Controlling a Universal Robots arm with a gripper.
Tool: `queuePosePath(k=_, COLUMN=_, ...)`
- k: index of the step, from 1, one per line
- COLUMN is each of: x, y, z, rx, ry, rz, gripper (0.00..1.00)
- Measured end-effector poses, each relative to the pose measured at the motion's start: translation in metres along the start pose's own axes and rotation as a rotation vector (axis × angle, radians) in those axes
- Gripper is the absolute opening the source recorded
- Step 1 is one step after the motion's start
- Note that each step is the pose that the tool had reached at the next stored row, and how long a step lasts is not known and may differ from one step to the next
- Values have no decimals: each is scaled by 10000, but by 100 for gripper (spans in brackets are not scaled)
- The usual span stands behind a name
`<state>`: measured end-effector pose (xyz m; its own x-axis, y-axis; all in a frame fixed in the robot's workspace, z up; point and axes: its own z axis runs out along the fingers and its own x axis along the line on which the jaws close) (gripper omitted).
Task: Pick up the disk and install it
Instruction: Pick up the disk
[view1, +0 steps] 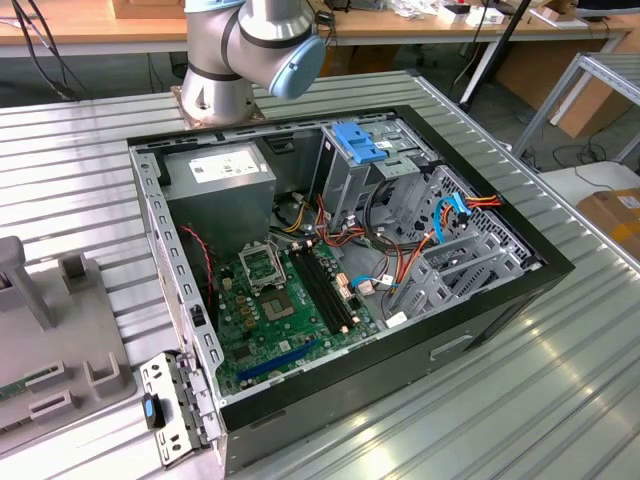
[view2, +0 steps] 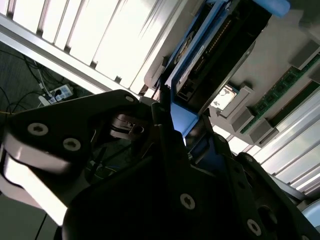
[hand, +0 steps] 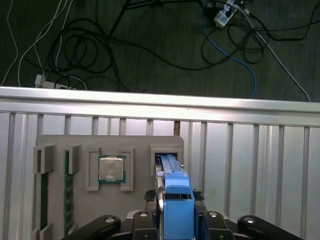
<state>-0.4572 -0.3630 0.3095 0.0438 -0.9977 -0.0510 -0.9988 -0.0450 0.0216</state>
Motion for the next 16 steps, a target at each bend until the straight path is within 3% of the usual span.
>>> queuePosePath(k=5, x=-2, y=1, z=-45, rx=0, ry=0, rz=0, gripper=36)
queuePosePath(k=16, x=-2, y=1, z=-54, rx=-4, ry=2, rz=0, gripper=36)
